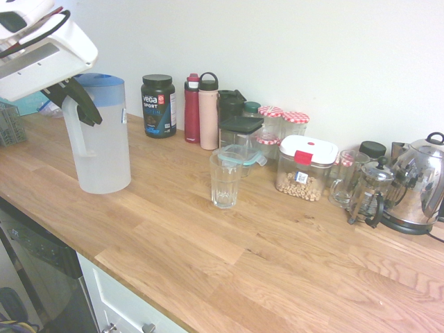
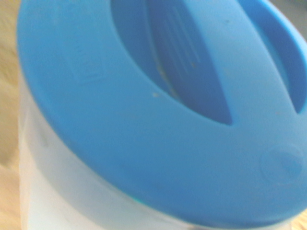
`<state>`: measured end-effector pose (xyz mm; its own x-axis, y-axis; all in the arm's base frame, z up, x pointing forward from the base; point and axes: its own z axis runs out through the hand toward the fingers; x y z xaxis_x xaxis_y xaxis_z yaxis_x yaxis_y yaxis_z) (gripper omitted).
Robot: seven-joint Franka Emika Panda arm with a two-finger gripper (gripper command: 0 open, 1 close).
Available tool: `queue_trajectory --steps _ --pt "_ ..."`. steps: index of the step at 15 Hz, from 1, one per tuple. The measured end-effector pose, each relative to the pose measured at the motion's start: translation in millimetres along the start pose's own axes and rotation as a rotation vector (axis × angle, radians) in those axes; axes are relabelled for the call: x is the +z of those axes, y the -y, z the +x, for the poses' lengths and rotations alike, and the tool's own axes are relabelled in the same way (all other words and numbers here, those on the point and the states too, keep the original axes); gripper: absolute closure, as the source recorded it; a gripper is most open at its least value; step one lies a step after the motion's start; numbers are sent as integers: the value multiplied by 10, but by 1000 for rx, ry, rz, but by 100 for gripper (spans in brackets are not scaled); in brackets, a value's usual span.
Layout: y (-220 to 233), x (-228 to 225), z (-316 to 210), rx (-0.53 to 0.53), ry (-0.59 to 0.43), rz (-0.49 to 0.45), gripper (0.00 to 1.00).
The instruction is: Pour me some water
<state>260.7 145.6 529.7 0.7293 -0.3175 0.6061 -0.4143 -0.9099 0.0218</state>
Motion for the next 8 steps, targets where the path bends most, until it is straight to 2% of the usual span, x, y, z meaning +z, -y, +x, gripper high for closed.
queue_trajectory --steps 4,8 --pt "579 219 53 66 -2 -32 100" --pt "818 440 317 153 30 -72 100"
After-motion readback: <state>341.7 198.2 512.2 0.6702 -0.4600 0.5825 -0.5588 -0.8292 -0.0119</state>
